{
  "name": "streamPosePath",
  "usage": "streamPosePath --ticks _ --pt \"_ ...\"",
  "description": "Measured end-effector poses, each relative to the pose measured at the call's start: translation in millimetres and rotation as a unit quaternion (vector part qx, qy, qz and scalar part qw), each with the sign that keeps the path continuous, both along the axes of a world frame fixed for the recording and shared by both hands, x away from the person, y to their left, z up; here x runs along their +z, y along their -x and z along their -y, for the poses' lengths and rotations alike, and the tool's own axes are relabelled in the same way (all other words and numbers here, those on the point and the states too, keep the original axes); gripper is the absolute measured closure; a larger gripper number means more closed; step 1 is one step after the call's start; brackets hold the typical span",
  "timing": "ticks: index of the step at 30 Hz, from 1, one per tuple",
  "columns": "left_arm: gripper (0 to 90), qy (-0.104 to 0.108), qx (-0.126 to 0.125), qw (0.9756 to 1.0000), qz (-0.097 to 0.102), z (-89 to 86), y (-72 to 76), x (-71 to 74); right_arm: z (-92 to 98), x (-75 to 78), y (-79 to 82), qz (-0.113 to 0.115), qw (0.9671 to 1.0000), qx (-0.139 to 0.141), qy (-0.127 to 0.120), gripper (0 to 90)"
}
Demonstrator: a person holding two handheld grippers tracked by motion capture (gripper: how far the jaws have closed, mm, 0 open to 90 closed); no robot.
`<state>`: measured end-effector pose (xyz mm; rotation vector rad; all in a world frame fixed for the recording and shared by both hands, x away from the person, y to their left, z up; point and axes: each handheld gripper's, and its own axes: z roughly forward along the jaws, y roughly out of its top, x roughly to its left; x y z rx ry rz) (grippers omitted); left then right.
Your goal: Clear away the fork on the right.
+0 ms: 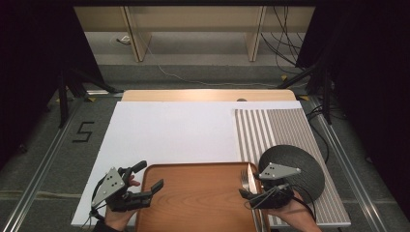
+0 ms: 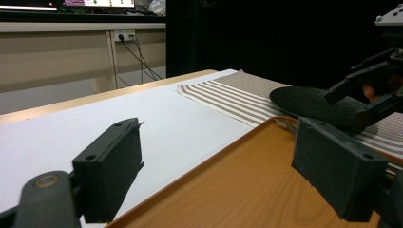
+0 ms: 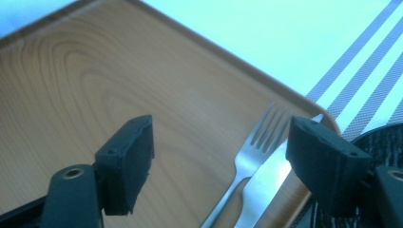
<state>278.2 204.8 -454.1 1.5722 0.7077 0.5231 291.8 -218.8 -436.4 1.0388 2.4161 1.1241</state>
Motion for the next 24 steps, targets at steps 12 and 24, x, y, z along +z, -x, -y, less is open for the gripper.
streamPosePath --ticks 12,24 --pt "16.2 0.0 -0.001 1.0 0.0 0.0 0.3 0.0 17.3 6.7 -1.2 0.02 0.9977 -0.051 -0.041 20.9" --pt "16.2 -0.001 0.0 1.0 -0.001 0.1 0.1 -0.1 39.5 10.9 -2.6 0.025 0.9925 -0.093 -0.075 18.6"
